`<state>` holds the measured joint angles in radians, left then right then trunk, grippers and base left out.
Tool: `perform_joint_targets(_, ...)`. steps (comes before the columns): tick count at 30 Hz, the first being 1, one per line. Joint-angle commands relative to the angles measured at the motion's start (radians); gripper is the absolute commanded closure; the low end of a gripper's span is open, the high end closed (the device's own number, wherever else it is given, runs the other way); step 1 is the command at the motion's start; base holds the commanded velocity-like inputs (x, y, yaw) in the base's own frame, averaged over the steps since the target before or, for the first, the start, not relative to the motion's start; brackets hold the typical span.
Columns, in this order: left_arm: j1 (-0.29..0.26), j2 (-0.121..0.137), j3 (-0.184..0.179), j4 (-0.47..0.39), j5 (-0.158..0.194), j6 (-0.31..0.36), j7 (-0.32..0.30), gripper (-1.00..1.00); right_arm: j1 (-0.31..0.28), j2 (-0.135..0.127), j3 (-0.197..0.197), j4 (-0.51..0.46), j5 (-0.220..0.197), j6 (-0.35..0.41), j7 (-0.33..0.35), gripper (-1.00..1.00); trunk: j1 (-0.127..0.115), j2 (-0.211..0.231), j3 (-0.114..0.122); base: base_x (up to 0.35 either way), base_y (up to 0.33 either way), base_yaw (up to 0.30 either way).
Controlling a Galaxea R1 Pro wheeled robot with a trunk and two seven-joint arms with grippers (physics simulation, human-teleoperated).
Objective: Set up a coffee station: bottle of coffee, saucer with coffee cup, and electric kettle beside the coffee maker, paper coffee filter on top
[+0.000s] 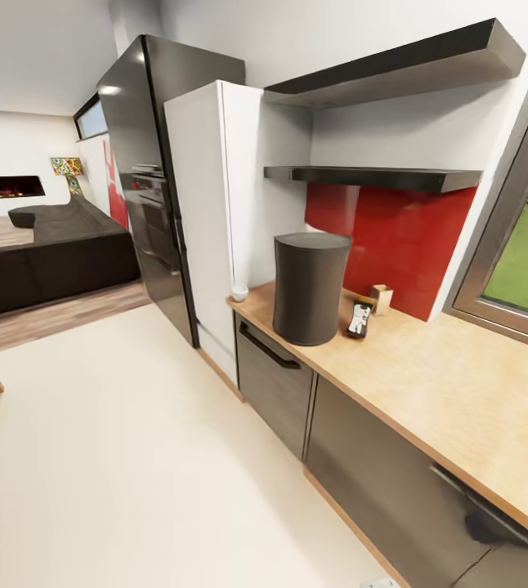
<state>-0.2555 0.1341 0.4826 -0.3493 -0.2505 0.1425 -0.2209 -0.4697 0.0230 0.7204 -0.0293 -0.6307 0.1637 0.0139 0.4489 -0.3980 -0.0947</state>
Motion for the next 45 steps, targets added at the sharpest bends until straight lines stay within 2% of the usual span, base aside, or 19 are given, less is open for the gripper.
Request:
perform_joint_targets(1, -0.001, -0.001, 0.008, -0.002, -0.01, 0.005, -0.006, 1.0, -0.001, 0.0, 0.008, 0.0, -0.007, 0.003, 0.002, -1.0, 0.001, -0.002, -0.002, 0.28, 0.234, -0.188)
perform_joint_targets(13, -0.001, -0.001, 0.008, -0.002, -0.01, 0.005, -0.006, 1.0, -0.001, 0.0, 0.008, 0.0, -0.007, 0.003, 0.003, -1.0, 0.001, -0.002, -0.002, 0.28, 0.237, -0.242)
perform_joint_targets(28, -0.001, -0.001, 0.008, -0.001, -0.01, 0.005, -0.006, 1.0, -0.001, 0.0, 0.008, 0.001, -0.006, 0.003, 0.003, -1.0, 0.001, -0.002, -0.002, 0.276, 0.239, -0.015)
perform_joint_targets(33, -0.001, -0.001, 0.008, -0.001, -0.01, 0.005, -0.006, 1.0, -0.001, 0.0, 0.008, 0.002, -0.006, 0.003, 0.003, -1.0, 0.001, -0.002, -0.002, 0.236, 0.244, -0.165)
perform_joint_targets(45, -0.001, -0.002, 0.008, -0.001, -0.01, 0.005, -0.006, 1.0, -0.001, 0.0, 0.008, 0.002, -0.006, 0.003, 0.003, -1.0, 0.001, -0.002, -0.002, 0.09, 0.09, -0.255)
